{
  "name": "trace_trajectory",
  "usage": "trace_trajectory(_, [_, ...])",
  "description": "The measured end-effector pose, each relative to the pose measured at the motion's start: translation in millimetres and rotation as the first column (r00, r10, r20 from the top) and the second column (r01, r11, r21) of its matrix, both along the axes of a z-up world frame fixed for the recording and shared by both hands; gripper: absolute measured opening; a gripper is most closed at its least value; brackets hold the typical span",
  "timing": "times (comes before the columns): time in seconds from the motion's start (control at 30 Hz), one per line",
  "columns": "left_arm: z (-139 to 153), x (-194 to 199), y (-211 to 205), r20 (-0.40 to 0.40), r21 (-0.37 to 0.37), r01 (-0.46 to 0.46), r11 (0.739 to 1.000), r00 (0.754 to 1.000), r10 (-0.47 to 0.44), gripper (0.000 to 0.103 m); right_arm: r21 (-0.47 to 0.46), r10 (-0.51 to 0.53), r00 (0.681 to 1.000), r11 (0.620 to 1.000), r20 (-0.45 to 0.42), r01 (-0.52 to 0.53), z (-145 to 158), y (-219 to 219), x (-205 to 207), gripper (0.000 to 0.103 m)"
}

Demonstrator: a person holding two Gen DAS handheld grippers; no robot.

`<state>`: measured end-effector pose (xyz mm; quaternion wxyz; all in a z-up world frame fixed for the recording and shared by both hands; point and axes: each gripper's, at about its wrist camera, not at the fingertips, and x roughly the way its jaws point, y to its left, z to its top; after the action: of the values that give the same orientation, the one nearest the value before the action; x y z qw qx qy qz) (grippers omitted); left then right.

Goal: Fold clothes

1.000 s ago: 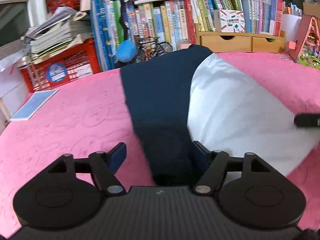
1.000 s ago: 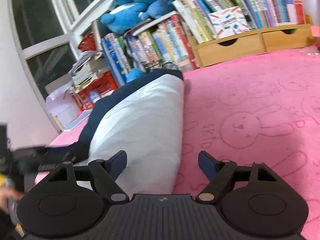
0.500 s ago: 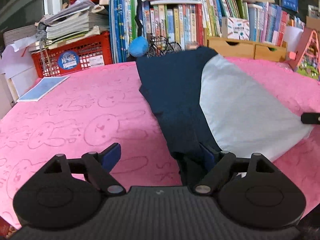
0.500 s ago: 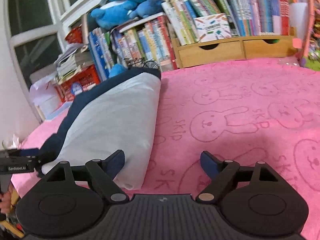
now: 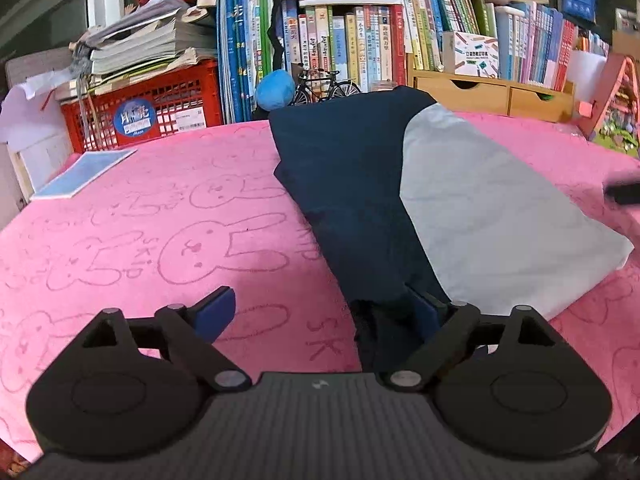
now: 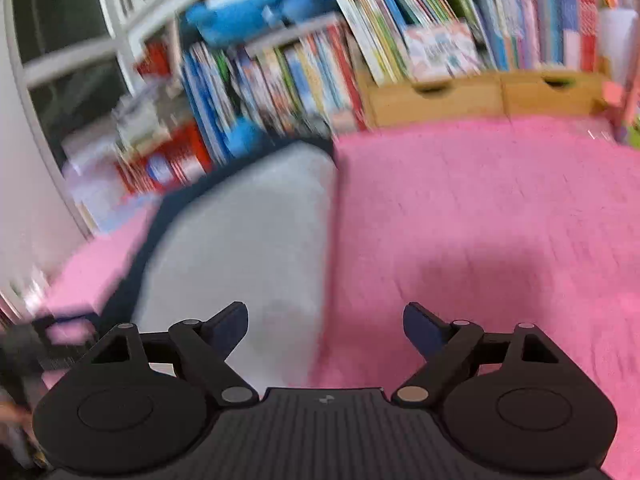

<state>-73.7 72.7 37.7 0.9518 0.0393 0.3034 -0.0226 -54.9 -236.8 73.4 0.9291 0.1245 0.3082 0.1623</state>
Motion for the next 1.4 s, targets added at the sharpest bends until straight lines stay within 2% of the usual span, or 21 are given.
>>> trace_trajectory(0.1, [-1.6,-0.2,4.4,0.001,-0.029,-0.004,1.0,1.0,0.004,0.093,-0.05,0.017,1.0,0.999,0.018,-0.016,28.2,20.8,40.1,0.084])
trace_trajectory(0.3, [-5.2,-0.3,13.4,0.005,-0.091,-0.005,0.996,1.0,0.006,0.097,-0.267,-0.001,1.0,0.964,-0.029,-0.007,71.1,84.2,156.6,0.085])
trace_trajectory(0.37, [-7.2,-1.5,13.7,0.023,-0.087,0.002,0.996,1.0,0.0,0.099,-0.371,-0.014,0.999,0.929,-0.042,-0.003,79.1,109.0,191.8,0.084])
trace_trajectory(0.47, [-8.0,-2.5,15.5,0.037,-0.092,0.015,0.996,0.999,-0.012,0.1,-0.542,-0.019,0.996,0.84,-0.083,-0.03,78.3,144.6,232.2,0.08])
trace_trajectory(0.53, [-6.3,-1.0,21.4,0.03,-0.111,0.041,0.993,0.999,-0.038,0.1,-0.581,0.012,0.994,0.81,-0.108,-0.073,73.2,156.4,238.3,0.08])
trace_trajectory(0.6, [-3.6,1.6,29.8,0.016,-0.14,0.073,0.987,0.997,-0.072,0.099,-0.559,0.04,0.997,0.826,-0.07,-0.073,69.6,150.3,219.7,0.081])
trace_trajectory(0.73, [1.4,2.8,43.8,-0.01,-0.181,0.138,0.974,0.99,-0.142,0.099,-0.387,0.139,0.99,0.915,0.04,-0.113,59.4,120.0,140.2,0.08])
trace_trajectory(0.83, [17.7,0.3,60.8,-0.016,-0.233,0.176,0.956,0.983,-0.184,0.099,-0.359,0.231,0.973,0.909,0.011,-0.212,41.0,112.1,101.7,0.08])
trace_trajectory(0.9, [37.2,2.3,76.6,0.001,-0.282,0.182,0.942,0.982,-0.189,0.099,-0.39,0.271,0.962,0.883,-0.036,-0.263,20.8,113.5,91.1,0.08])
trace_trajectory(0.93, [47.6,4.7,83.5,0.009,-0.305,0.185,0.934,0.981,-0.192,0.099,-0.404,0.272,0.961,0.875,-0.044,-0.266,9.2,113.3,90.1,0.08])
trace_trajectory(1.0, [72.3,18.7,90.2,0.03,-0.341,0.201,0.918,0.979,-0.204,0.099,-0.357,0.257,0.966,0.9,-0.026,-0.249,-3.2,105.1,93.1,0.081])
trace_trajectory(1.1, [108.1,50.2,82.8,0.064,-0.354,0.282,0.892,0.958,-0.278,0.099,-0.267,0.225,0.974,0.94,0.024,-0.21,7.4,90.6,102.7,0.081])
trace_trajectory(1.17, [127.2,76.6,73.2,0.065,-0.361,0.288,0.887,0.957,-0.284,0.099,-0.217,0.18,0.979,0.964,0.096,-0.156,18.2,79.9,117.3,0.082])
trace_trajectory(1.2, [134.9,89.8,66.3,0.066,-0.382,0.296,0.876,0.954,-0.293,0.099,-0.185,0.155,0.981,0.974,0.12,-0.132,21.8,75.1,128.9,0.082])
trace_trajectory(1.3, [143.3,139.6,42.2,0.03,-0.467,0.308,0.828,0.942,-0.334,0.099,-0.117,0.135,0.986,0.985,0.101,-0.123,12.9,69.7,170.1,0.068])
trace_trajectory(1.33, [142.8,156.4,30.8,0.006,-0.494,0.309,0.813,0.936,-0.352,0.099,-0.105,0.143,0.986,0.985,0.09,-0.134,4.0,65.8,182.5,0.06])
trace_trajectory(1.4, [136.6,187.4,6.5,-0.047,-0.533,0.295,0.793,0.925,-0.376,0.098,-0.088,0.132,0.988,0.988,0.084,-0.125,-14.3,64.4,192.1,0.056])
